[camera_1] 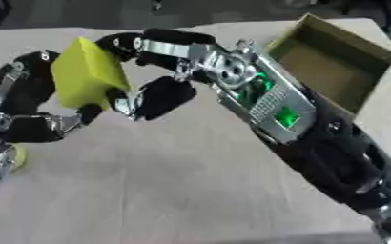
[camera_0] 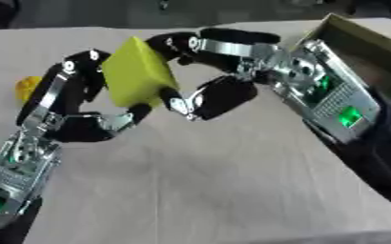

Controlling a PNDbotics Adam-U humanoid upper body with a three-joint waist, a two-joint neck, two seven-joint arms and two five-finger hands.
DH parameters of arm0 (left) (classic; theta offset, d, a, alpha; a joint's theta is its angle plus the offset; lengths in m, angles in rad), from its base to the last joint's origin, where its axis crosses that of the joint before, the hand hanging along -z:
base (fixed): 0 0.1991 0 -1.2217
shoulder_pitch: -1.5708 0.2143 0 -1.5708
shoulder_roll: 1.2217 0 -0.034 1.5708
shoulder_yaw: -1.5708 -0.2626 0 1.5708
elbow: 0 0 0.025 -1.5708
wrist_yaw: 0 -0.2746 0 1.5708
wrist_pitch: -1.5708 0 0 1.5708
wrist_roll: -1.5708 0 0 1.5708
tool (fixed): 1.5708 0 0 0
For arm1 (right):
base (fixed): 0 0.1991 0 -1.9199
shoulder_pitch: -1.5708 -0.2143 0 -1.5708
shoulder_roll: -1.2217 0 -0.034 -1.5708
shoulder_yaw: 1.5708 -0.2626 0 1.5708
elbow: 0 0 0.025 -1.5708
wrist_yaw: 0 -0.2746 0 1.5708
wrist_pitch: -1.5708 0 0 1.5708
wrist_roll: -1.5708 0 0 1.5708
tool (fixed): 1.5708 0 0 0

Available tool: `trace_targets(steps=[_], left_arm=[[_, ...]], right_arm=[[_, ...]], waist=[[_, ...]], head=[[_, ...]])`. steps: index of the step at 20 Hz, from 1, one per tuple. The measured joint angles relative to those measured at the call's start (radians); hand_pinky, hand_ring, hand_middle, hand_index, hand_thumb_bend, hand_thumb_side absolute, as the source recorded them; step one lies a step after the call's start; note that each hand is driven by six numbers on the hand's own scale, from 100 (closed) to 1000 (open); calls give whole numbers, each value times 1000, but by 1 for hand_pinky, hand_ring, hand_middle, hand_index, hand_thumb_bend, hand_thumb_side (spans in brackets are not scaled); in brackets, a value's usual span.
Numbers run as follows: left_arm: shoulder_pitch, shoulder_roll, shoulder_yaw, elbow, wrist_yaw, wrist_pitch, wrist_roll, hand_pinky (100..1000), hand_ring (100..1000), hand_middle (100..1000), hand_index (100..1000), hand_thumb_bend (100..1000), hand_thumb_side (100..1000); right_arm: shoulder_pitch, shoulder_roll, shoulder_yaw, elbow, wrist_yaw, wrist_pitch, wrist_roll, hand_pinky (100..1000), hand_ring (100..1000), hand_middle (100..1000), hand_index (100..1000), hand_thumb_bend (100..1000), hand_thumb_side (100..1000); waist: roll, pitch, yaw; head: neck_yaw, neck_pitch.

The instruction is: Pick up the objects with one hand, pass them to the other hand, and then place them into the box on the other side of the table.

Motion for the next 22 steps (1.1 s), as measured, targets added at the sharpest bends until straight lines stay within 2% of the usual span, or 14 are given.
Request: trace_targets(steps=[11,22], left_arm=[[0,0,0,0,1,-2,2,409,380,100,152,149,100],[0,0,0,0,2,-7,8,409,382,100,151,143,100]], right_arm=[[-3,0,3,0,0,12,-2,1000,1000,629,848,100,207],[-4,2,7,0,12,12,-19,1000,991,548,781,100,206]], waist=[[1,2,0],[1,4,0]], head=[[-1,0],[-8,0]])
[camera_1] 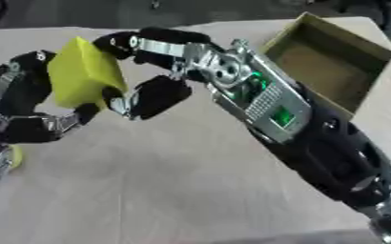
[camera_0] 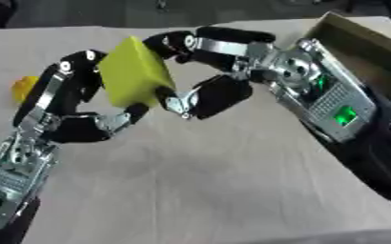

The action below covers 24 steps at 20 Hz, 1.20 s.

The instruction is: Pick up the objects with one hand, pass them to the other hand, and then place them into the box on the other side of the table.

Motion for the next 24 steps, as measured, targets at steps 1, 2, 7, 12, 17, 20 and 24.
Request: trace_targets(steps=[1,2,7,12,17,20,24], left_arm=[[0,0,0,0,0,0,0,409,382,100,151,140,100],[0,0,0,0,0,0,0,409,382,100,151,139,100],[0,0,0,0,0,-1,4,409,383,100,152,129,100],[0,0,1,0,0,-2,10,414,387,100,170,111,100],[0,0,2,0,-19,-5,32,435,421,182,239,337,100],[0,0,2,0,-37,-6,43,447,437,208,271,429,100],[1,0,2,0,-50,-7,56,469,468,260,331,532,100]], right_arm=[[0,1,1,0,2,0,-1,1000,989,544,776,100,206],[0,2,1,0,3,1,-3,1000,988,542,775,100,206],[0,5,2,0,12,5,-12,1000,965,511,740,100,207],[0,6,3,0,19,8,-20,1000,942,487,712,100,205],[-9,6,4,0,20,2,-35,1000,922,467,680,100,204],[-9,6,7,0,20,1,-42,1000,913,461,672,100,204],[-9,6,8,0,20,2,-48,1000,906,455,664,100,203]], waist=[[0,0,0],[0,0,0],[1,0,0],[1,1,0],[0,1,-1],[0,1,-1],[-1,1,-1]], head=[[0,0],[0,0],[-1,0],[-2,0],[-2,0],[-4,0],[-5,0]])
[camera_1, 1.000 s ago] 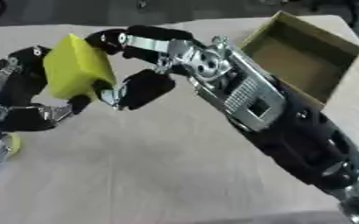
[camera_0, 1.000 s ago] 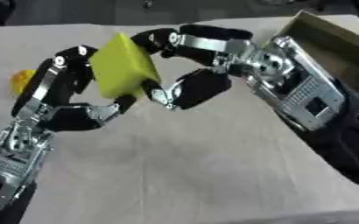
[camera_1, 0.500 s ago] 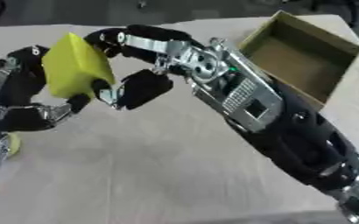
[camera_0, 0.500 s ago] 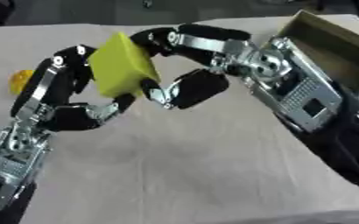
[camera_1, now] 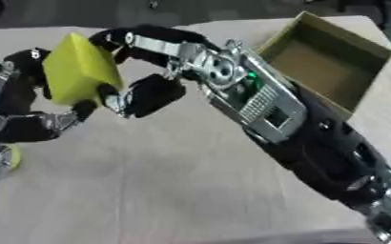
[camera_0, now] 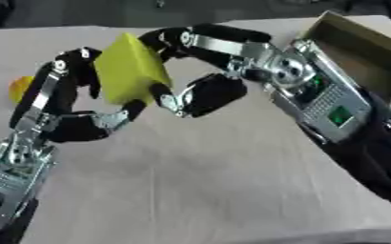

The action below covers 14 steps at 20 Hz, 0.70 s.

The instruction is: Pick up the objects with one hand, pass them to the other hand, and then place them into the box on the other side of the table.

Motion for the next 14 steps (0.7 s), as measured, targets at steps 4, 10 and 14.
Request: trace_targets(steps=[4,10,14], left_arm=[[0,0,1,0,-14,0,12,493,496,308,388,605,100],[1,0,6,0,-32,-3,26,520,528,361,449,670,100],[1,0,6,0,-39,-5,35,529,542,387,477,696,100]], right_arm=[[0,0,0,0,0,-1,-5,1000,898,449,653,100,203],[0,0,1,0,-1,3,-9,1000,893,443,642,100,203],[0,0,1,0,-3,6,-14,1000,890,441,637,100,203]], waist=[[0,0,0],[-1,0,0],[-1,0,0]], head=[[-1,0],[-2,0],[-3,0]])
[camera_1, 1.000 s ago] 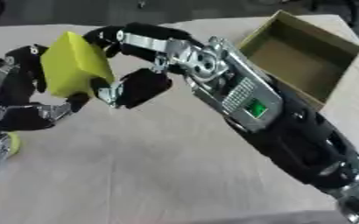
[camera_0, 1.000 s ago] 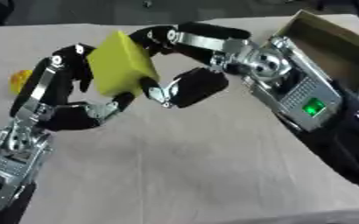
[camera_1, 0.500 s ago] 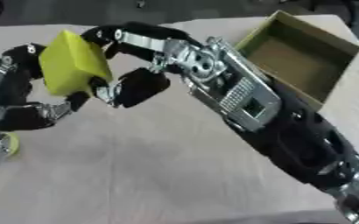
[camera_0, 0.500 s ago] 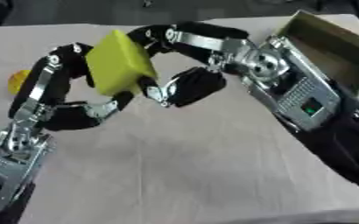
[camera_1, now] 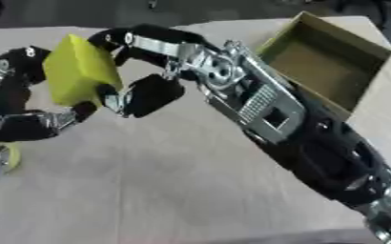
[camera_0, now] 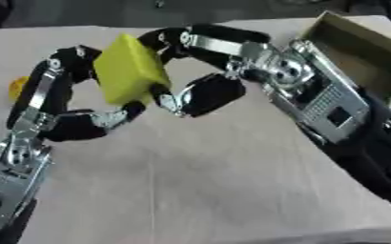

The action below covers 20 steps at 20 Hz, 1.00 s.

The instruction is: Pick up the objects with one hand, pass them to the other hand, and then place them into the box on the other side of the table.

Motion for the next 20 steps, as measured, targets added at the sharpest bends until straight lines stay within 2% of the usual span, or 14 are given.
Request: trace_targets(steps=[2,3,4,20], left_arm=[[0,0,1,0,-1,-1,2,537,553,403,497,712,100],[0,0,3,0,-2,-2,3,543,561,415,514,689,100],[1,0,5,0,-4,-3,5,544,563,415,520,722,100],[9,0,17,6,-19,-14,64,574,627,496,676,805,107]], right_arm=[[0,0,0,0,-2,0,-1,1000,890,440,634,100,203],[0,0,1,0,-3,1,-2,1000,889,440,633,100,215],[0,0,2,0,-3,1,-4,1000,889,440,633,100,203],[9,-1,-2,1,-14,12,-29,1000,886,436,619,100,202]], waist=[[0,0,0],[0,0,0],[0,0,0],[-2,0,0]], head=[[0,0],[0,0],[0,0],[0,0]])
